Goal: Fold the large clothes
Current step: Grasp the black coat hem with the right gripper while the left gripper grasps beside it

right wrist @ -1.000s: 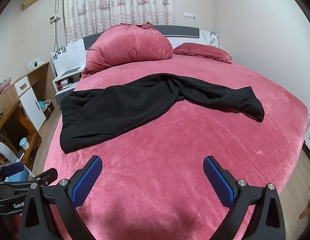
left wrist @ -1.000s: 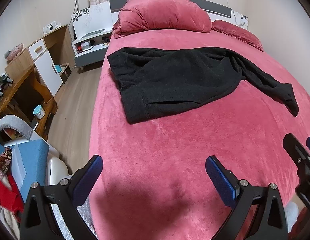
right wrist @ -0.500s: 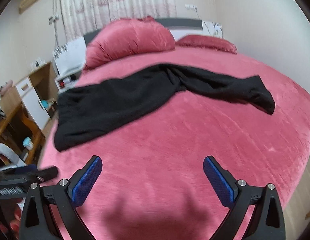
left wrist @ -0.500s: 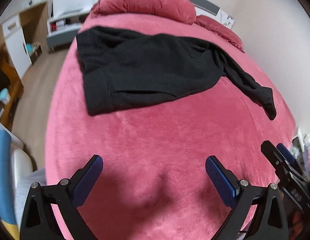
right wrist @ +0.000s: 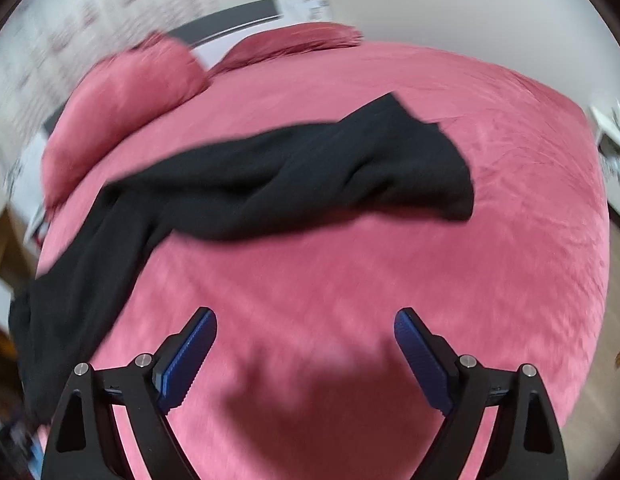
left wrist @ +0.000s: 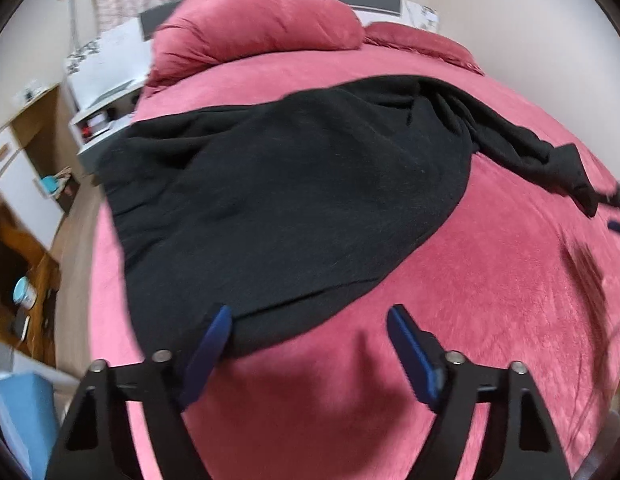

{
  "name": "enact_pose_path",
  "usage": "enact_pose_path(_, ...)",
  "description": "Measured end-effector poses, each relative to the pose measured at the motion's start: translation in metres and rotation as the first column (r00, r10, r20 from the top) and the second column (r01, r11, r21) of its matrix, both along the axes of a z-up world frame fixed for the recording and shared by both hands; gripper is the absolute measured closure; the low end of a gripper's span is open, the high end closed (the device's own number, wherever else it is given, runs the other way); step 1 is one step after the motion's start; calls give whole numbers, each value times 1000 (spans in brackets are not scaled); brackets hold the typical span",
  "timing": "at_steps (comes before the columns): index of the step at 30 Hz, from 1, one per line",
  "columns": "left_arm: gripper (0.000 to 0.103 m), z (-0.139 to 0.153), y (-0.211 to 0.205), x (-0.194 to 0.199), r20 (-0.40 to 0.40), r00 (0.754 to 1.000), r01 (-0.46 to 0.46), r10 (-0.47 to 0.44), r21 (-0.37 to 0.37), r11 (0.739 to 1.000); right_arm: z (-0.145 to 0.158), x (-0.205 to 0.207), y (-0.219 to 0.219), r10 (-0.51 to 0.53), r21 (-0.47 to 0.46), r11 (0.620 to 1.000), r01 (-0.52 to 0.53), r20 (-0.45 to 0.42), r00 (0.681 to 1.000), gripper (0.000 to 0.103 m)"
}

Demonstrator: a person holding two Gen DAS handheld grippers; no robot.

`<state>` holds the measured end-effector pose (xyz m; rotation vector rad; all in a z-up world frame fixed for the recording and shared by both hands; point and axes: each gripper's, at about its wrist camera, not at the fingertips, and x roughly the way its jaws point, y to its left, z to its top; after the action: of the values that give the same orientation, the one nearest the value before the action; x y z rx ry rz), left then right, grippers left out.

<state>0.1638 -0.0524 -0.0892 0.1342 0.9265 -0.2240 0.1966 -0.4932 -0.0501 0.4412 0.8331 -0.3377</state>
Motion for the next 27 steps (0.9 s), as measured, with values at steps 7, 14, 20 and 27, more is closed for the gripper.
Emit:
enact_pose_path(7,26,-14,-30,21,107,991,63,-76,117,991,-5,54,-49,-101,134,987,93,56,993,11)
enact_pose_path(14,24,-37,-40,25,255,936,169,-242,278,946,-38,102,-74,-172,278,946,168,-10,985,58)
enact_pose_path(20,26,-41,-13,43,206,953,201,-224,125,972,-36,90,-86,-169,361,923,137,58,984,93)
enact_pose_path(27,89,-21,-5,44,141,960,246,-243,2,969,11,35,-101,-207,305,942,141,196,959,98)
